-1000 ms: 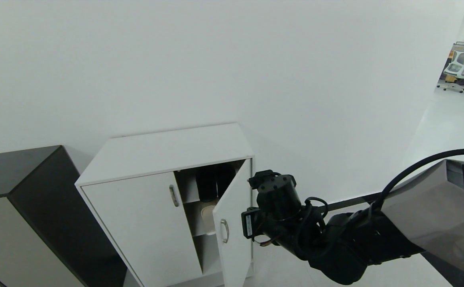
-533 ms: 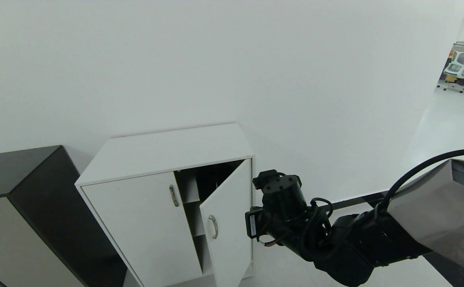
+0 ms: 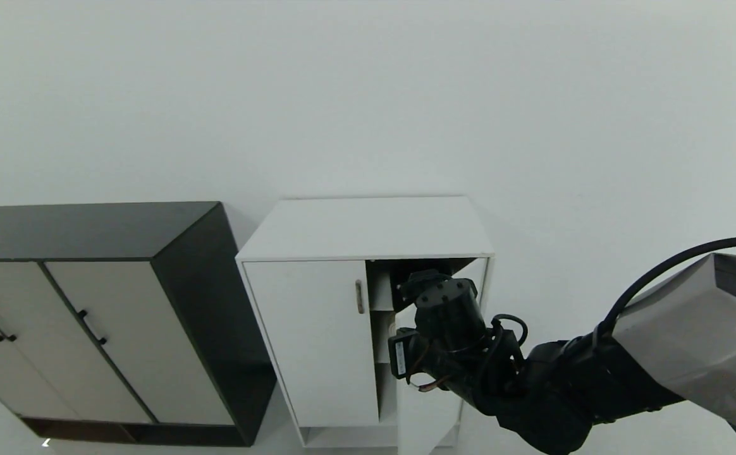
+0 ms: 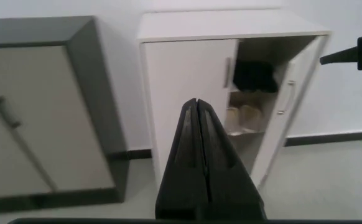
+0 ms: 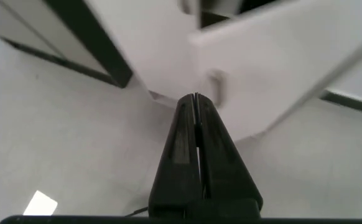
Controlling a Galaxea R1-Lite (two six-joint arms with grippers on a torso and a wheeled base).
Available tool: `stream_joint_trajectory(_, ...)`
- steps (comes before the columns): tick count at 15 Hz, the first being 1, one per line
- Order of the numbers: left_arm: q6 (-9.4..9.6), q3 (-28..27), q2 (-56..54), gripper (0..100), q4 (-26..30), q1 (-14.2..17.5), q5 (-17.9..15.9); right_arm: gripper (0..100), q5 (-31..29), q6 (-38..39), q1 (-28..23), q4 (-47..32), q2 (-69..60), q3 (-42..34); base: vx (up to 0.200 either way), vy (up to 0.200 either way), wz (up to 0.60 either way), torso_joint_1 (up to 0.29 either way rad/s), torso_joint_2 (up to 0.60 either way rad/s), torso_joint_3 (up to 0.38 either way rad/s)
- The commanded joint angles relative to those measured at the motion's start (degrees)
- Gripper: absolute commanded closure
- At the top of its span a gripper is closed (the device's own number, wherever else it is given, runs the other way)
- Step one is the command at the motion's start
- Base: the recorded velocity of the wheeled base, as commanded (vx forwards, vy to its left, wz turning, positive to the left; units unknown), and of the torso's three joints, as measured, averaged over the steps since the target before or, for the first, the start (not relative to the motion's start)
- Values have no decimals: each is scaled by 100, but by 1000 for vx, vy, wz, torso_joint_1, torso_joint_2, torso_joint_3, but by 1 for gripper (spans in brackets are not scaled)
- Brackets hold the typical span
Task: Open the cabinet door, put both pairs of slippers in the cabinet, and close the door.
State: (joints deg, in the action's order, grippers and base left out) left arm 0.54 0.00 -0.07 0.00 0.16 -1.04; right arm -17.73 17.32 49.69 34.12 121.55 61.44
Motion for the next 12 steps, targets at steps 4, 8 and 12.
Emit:
stream_joint_trajectory(4,-1,0,7,100,0,2,-2,100,32,-256,-293,60,-299,-396,0,0,0,0,0,0)
stream_joint_trajectory(8,8,0,7,100,0,2,-2,100,981,-845,-618,754,-721,-1662,0,0,0,0,0,0)
stream_joint_trajectory(12,8,0,7,100,0,2,-2,100,1034,-845,-680,771,-694,-2004,150,0,0,-5,-1,2)
